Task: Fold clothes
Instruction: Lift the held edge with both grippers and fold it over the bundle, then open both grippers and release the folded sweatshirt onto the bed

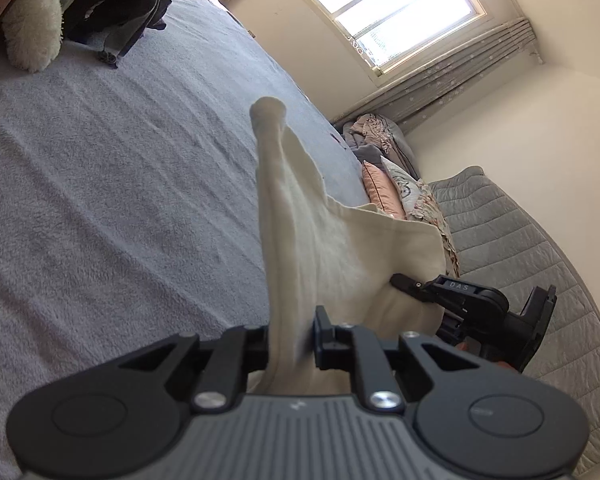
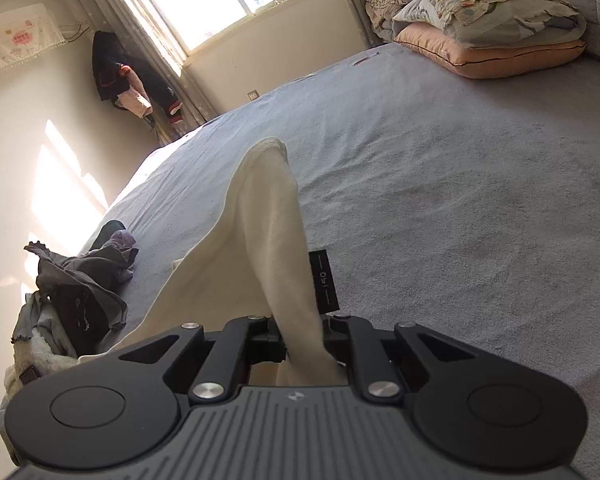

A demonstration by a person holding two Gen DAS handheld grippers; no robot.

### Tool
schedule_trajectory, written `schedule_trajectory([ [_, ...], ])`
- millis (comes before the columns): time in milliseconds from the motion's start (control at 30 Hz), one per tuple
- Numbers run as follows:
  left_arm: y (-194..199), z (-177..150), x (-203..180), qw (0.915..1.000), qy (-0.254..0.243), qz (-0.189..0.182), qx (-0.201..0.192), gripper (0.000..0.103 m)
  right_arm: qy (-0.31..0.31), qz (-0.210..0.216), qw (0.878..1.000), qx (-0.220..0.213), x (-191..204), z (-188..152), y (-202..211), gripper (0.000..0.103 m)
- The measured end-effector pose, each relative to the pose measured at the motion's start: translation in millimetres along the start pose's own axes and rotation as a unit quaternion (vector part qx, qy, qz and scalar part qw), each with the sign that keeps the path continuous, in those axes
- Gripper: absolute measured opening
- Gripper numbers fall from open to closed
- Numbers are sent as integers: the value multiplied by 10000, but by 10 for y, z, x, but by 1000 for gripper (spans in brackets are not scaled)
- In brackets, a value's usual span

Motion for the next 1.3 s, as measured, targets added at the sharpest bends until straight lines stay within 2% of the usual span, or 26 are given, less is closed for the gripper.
schedule_trajectory([
  [167, -130, 20, 379, 9992, -97, 310, -246, 14, 584, -97, 9979, 264, 261, -153, -479, 12],
  [433, -336, 46, 782, 9968, -184, 576, -524, 14, 1063, -85, 9939, 285, 423, -359, -1151, 12],
  [567, -416, 16, 871, 9951, -253, 925, -245, 16, 990, -180, 9945, 287, 350, -425, -1375, 15],
  [733, -497, -1, 971, 9911, -325, 1281, 147, 29, 781, -326, 9961, 250, 222, -427, -1551, 22],
  [767, -486, 13, 968, 9911, -340, 1268, 202, 30, 770, -327, 9962, 223, 221, -421, -1556, 23],
  [800, -475, 27, 965, 9911, -354, 1255, 256, 37, 754, -330, 9964, 199, 221, -410, -1543, 28],
  [833, -458, 40, 958, 9912, -364, 1235, 311, 49, 737, -336, 9966, 175, 222, -397, -1526, 34],
  [933, -370, 71, 907, 9920, -361, 1112, 471, 64, 656, -459, 9968, 68, 196, -343, -1409, 49],
  [1067, -273, 42, 844, 9925, -269, 904, 779, 72, 366, -493, 9981, -29, 30, -222, -1117, 52],
  [1167, -237, -42, 820, 9917, -132, 710, 1069, 72, 171, -543, 9983, -80, -150, -173, -873, 56],
  [1300, -196, -185, 809, 9894, -108, 659, 1292, 72, -236, -575, 9980, -82, -442, -159, -539, 58],
])
Point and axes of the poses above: each gripper's, at about its wrist camera, not at the fingertips, and y roughly against the way its jaws point, x to its left, z to its top, the point moved 2 cm from there along -y, roughly the way its jaws point, and after that the axes turned 14 degrees about -y, right-handed, at the moved point
